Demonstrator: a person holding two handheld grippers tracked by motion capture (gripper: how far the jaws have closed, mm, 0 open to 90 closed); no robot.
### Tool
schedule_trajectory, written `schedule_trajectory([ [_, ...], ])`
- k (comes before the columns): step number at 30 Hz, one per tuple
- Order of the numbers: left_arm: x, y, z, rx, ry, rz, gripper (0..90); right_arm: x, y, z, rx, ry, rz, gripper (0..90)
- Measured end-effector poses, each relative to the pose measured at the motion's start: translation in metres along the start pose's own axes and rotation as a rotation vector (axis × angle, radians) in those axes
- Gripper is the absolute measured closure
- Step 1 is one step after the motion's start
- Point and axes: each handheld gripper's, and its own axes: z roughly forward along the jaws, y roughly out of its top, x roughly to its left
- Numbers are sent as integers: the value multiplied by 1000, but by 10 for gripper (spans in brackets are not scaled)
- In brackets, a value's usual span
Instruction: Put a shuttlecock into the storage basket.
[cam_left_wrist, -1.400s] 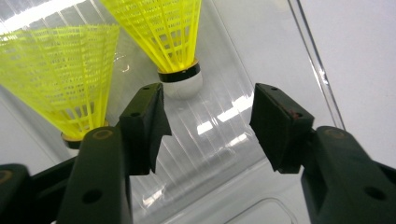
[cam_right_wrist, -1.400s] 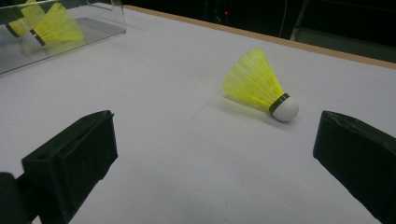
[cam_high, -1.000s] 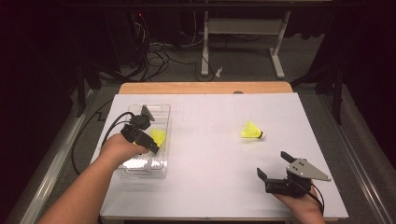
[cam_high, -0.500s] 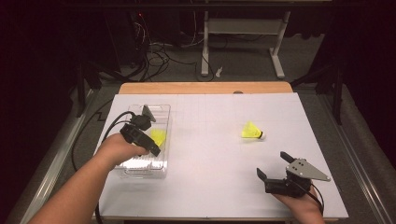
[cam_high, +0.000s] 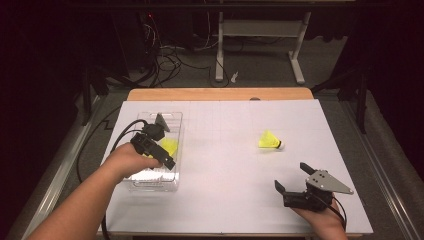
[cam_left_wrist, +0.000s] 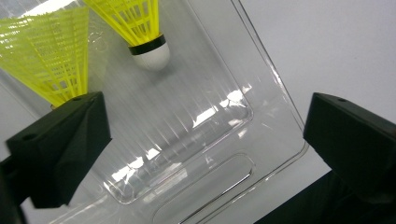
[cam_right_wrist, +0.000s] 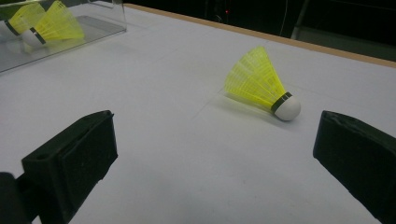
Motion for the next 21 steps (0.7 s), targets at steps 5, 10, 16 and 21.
schedule_trajectory([
  [5, -7, 4, 0, -5, 0, 14, 5, 0, 0, 1, 1, 2, -3, 3],
  [10, -11, 5, 1, -2, -3, 26, 5, 0, 0, 1, 2, 2, -3, 4],
  [16, -18, 7, 2, -1, -1, 49, 5, 0, 0, 0, 0, 2, -2, 4],
  [21, -26, 9, 4, 6, -1, 74, 5, 0, 0, 1, 1, 2, -4, 4],
])
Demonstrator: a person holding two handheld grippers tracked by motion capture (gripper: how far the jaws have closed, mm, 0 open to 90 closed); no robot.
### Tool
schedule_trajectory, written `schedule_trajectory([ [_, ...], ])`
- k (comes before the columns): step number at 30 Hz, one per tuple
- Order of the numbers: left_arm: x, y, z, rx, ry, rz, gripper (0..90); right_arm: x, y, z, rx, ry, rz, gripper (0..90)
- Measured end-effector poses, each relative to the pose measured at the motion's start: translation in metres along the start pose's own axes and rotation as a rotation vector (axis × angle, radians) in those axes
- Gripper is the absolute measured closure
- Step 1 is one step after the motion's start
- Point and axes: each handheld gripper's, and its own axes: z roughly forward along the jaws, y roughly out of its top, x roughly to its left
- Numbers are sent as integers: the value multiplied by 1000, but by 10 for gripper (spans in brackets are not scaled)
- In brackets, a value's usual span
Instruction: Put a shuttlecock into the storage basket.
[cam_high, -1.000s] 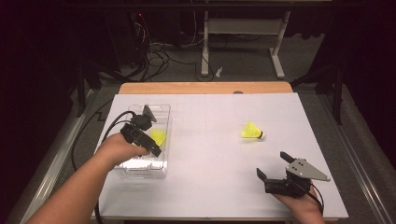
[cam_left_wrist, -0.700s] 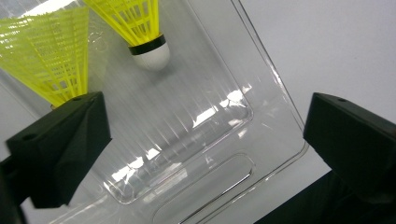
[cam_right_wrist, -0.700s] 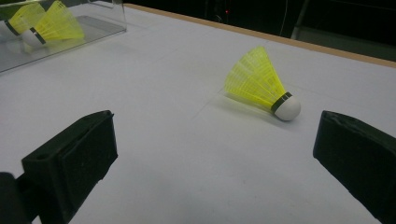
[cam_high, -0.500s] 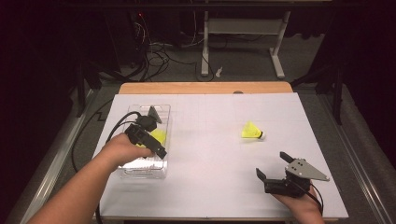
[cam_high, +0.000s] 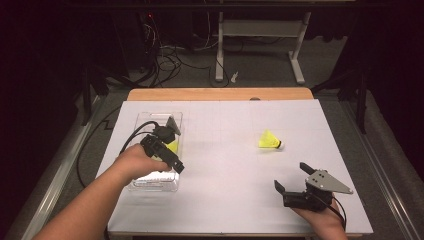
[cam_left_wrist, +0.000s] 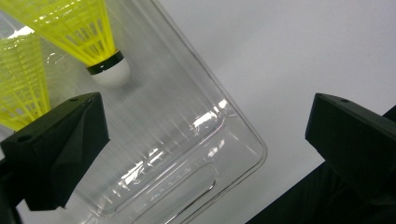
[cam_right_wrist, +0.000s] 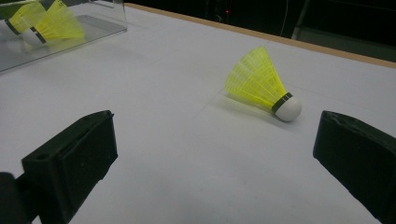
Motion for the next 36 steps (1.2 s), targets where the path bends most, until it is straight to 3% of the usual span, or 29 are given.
schedule_trajectory([
  [28, -56, 23, 7, 1, -33, 133, 6, 2, 1, 0, -3, 2, -8, 4],
  [36, -64, 25, 9, 0, -50, 159, 6, 0, 2, 4, 0, -1, 9, 4],
])
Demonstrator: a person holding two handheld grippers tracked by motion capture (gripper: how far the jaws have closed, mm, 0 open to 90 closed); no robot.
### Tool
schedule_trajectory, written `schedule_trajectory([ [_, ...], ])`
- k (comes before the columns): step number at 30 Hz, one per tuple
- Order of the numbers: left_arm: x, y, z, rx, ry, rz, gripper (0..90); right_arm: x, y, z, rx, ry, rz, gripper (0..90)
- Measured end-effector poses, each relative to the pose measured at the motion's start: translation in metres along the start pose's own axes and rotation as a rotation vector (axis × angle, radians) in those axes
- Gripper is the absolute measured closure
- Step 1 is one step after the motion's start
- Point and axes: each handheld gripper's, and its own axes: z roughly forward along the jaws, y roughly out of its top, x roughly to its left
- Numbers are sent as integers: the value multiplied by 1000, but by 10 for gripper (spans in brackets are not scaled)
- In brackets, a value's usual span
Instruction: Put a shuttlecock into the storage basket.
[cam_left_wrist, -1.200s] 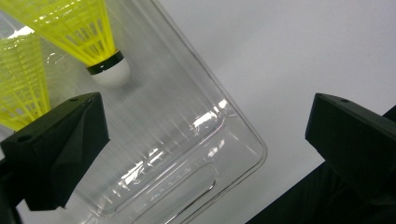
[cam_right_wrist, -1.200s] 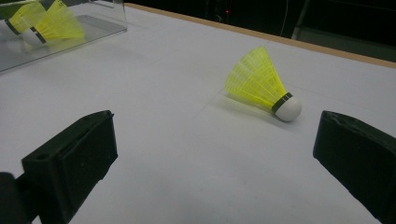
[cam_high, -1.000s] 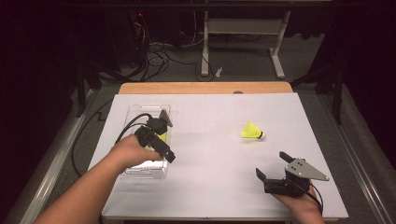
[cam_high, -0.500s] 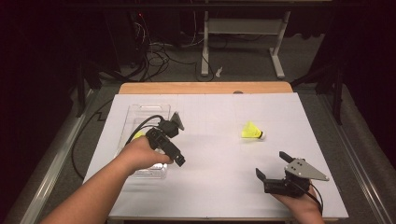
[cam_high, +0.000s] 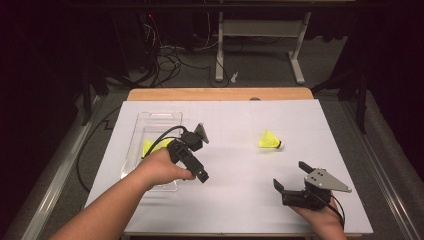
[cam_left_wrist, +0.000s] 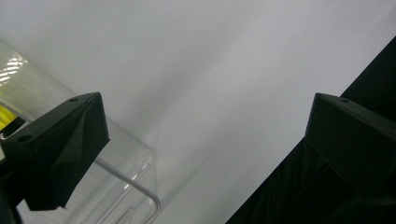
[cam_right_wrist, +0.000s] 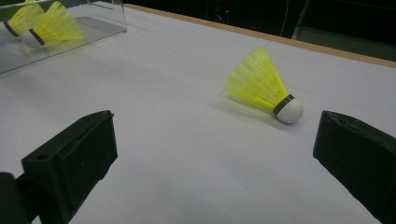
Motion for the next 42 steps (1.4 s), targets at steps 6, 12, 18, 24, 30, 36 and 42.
schedule_trajectory([
  [6, -5, 1, 5, 1, 2, 16, 6, -2, 0, 1, -2, -1, 4, 4],
  [12, -9, 4, 7, 9, 0, 28, 6, -4, -1, 2, 10, -13, 16, 3],
  [18, -11, 9, 6, 11, -2, 41, 6, -8, 4, 3, 15, -37, 8, 4],
  [24, -14, 8, 6, 3, 2, 49, 6, -8, 17, 2, 25, -61, -3, 4],
  [30, -13, 7, 3, 1, -3, 47, 6, -12, 28, 6, 55, -81, 14, 15],
  [36, -12, 7, 3, 1, 1, 45, 6, -22, 36, 16, 92, -90, 29, 16],
  [42, -12, 7, 3, -3, 0, 39, 6, -37, 37, 28, 119, -63, 53, 10],
])
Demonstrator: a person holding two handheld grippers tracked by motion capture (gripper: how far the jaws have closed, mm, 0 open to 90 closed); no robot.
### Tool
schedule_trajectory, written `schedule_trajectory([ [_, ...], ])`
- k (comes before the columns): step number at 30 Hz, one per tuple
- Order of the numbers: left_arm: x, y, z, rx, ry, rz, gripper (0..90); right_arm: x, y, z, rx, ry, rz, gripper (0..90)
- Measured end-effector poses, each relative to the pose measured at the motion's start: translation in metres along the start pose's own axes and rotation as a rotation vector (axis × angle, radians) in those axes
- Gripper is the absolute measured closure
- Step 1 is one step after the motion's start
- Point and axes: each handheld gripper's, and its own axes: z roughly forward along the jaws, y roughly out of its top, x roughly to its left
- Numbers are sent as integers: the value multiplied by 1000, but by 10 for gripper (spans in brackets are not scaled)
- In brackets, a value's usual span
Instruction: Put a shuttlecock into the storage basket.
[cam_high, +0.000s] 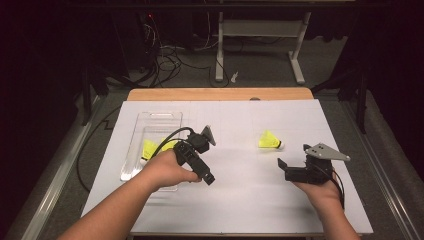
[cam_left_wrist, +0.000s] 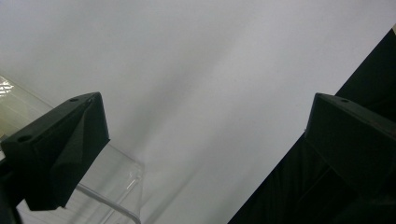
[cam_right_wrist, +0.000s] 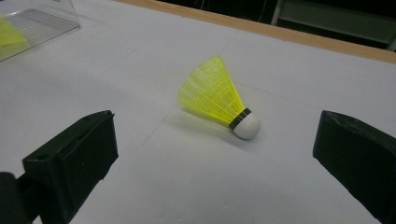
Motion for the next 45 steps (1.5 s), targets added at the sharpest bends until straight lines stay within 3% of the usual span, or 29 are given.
schedule_trajectory([
  [12, -2, 2, 3, 0, -5, 0, 6, -26, 7, 27, 41, 16, 27, 200],
  [20, 1, 2, 2, 1, -9, -6, 6, -42, 6, 53, 100, 4, 21, 214],
  [31, 6, 0, 1, -7, -11, -17, 7, -45, 4, 76, 151, 35, -27, 291],
  [45, 8, -2, 0, -19, -20, -21, 7, -42, -1, 90, 189, 45, -80, 380],
])
